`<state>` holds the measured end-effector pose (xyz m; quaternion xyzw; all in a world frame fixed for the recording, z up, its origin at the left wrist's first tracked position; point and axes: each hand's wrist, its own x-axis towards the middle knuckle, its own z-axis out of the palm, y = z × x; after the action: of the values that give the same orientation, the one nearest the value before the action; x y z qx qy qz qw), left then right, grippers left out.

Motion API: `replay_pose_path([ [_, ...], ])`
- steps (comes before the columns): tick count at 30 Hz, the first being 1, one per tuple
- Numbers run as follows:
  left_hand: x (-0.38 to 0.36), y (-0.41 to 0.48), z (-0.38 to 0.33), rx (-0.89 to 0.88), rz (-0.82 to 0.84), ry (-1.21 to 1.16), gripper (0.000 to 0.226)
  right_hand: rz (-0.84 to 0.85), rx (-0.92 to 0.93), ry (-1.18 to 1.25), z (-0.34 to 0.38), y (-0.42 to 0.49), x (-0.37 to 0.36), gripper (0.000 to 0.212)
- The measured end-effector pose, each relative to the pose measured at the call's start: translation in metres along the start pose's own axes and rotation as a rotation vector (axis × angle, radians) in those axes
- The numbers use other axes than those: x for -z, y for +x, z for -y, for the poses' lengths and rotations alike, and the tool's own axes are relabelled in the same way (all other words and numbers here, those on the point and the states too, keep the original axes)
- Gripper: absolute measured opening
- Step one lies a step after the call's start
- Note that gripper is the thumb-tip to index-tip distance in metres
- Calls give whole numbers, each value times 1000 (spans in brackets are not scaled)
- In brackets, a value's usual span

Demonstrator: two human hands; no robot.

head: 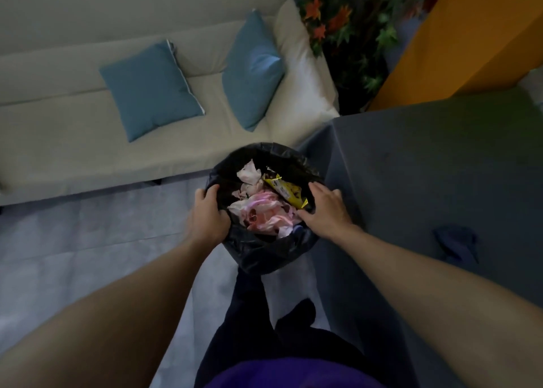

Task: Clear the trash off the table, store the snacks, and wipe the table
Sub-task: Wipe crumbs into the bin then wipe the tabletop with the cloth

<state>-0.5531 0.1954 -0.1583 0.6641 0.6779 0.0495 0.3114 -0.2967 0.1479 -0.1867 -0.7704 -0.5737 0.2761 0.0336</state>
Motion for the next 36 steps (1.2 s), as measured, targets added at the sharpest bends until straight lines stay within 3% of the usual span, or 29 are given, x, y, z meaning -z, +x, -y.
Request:
replay_pose_path([
  [6,-4,53,19,-117,25,273,66,72,-44,-15,14,28,-18,100],
  [14,-25,130,54,-182,117,378,74,127,-91,-62,24,84,-59,104],
  [22,-77,192,110,-116,174,335,76,206,-87,-150,20,145,-126,111],
  [36,-202,283,204,-34,232,289,74,258,-47,-216,-18,256,-267,103],
])
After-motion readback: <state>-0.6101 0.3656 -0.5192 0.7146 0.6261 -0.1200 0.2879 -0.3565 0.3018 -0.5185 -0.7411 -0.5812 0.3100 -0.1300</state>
